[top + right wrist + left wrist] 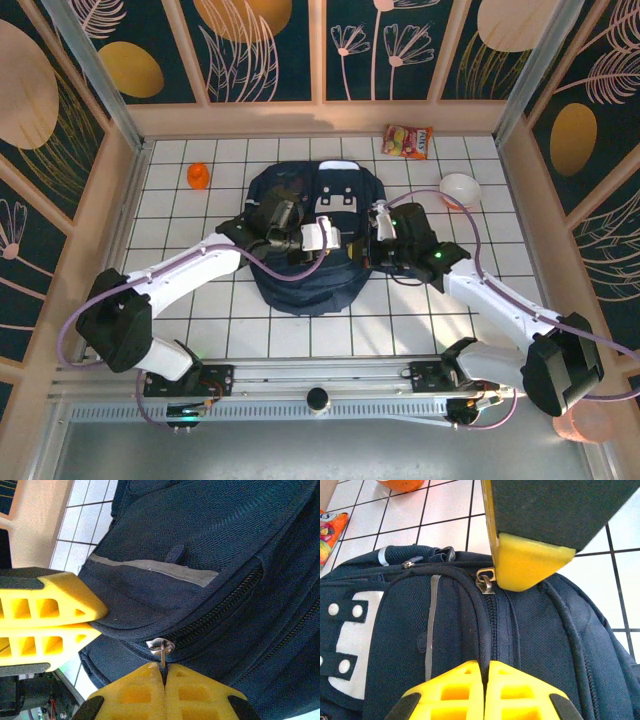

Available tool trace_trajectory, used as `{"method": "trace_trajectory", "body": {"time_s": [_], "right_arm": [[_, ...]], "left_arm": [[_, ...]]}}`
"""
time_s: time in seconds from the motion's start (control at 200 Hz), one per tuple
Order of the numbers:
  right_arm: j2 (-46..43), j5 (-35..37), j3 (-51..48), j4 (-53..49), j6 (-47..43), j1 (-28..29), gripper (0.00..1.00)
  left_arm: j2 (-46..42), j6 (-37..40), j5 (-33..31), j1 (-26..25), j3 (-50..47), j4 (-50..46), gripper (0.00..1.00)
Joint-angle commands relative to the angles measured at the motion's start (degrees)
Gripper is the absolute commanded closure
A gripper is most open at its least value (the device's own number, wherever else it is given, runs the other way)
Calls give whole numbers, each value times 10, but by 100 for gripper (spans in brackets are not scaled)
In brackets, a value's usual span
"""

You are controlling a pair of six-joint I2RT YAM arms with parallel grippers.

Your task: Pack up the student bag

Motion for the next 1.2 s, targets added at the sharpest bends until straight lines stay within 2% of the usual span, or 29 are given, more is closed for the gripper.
{"method": "trace_trajectory", "body": {"time_s": [0.0, 0.29, 0.515, 0.716, 0.826, 0.931, 1.056, 1.106, 1.191], "right_arm": [[-18, -14, -18, 27, -12, -33, 100], [-2, -18, -20, 30, -25, -117, 100], [44, 14, 2, 45, -26, -136, 100], [58, 43, 9, 53, -17, -151, 100], [62, 42, 8, 55, -13, -164, 100], [66, 5, 17, 61, -36, -151, 100], [47, -6, 12, 62, -56, -106, 100], [40, -5, 9, 57, -55, -96, 100], [29, -10, 7, 54, -54, -87, 100]], "left_arm": [[-24, 9, -5, 4, -16, 11, 100], [-51, 18, 42, 4, -34, 25, 100], [-55, 29, 102, 4, -36, 28, 100], [-53, 32, 63, 4, -40, 18, 100], [-62, 39, 67, 4, -53, 13, 100], [-69, 14, 72, 4, -64, 34, 100], [-63, -103, 54, 3, -48, 98, 47], [-55, -109, 64, -1, -31, 93, 37], [-36, -106, 51, -15, -26, 100, 31]]}}
